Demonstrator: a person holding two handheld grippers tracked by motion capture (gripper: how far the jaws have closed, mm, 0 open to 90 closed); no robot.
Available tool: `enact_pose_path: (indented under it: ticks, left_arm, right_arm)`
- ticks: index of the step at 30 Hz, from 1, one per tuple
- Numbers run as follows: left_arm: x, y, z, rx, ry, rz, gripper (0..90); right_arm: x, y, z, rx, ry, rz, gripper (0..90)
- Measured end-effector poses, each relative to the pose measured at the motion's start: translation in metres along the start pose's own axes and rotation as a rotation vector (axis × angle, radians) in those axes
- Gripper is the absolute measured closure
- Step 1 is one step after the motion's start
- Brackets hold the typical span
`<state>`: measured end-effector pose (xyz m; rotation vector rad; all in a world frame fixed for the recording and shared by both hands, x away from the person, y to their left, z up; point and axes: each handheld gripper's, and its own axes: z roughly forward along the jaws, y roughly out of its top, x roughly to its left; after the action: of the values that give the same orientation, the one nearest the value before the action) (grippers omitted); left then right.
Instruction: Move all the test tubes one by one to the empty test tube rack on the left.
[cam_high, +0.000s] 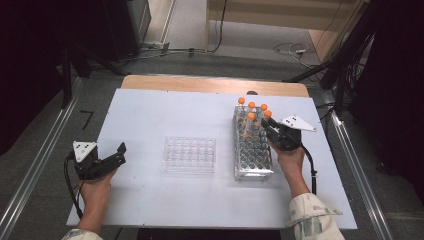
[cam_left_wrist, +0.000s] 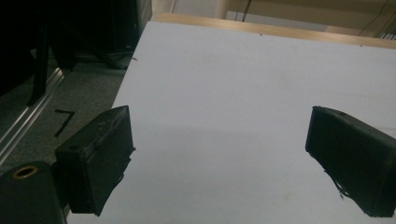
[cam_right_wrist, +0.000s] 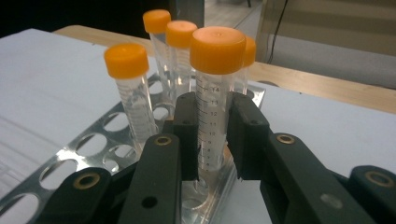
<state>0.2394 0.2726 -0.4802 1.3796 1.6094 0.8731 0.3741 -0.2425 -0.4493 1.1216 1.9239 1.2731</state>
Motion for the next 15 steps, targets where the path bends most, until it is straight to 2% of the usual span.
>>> enact_pose_path:
  ticks: [4,15]
  left_arm:
    - [0.000,0.000,-0.001,-0.003,0.000,0.003,7.7]
    - [-0.009,0.002,-0.003,-0.011,-0.014,0.048,7.7]
  right_arm:
    - [0.004,0.005,-0.003,-0.013,-0.015,-0.019,72.0]
    - [0.005,0.017,-0.014,-0.050,-0.022,0.003,72.0]
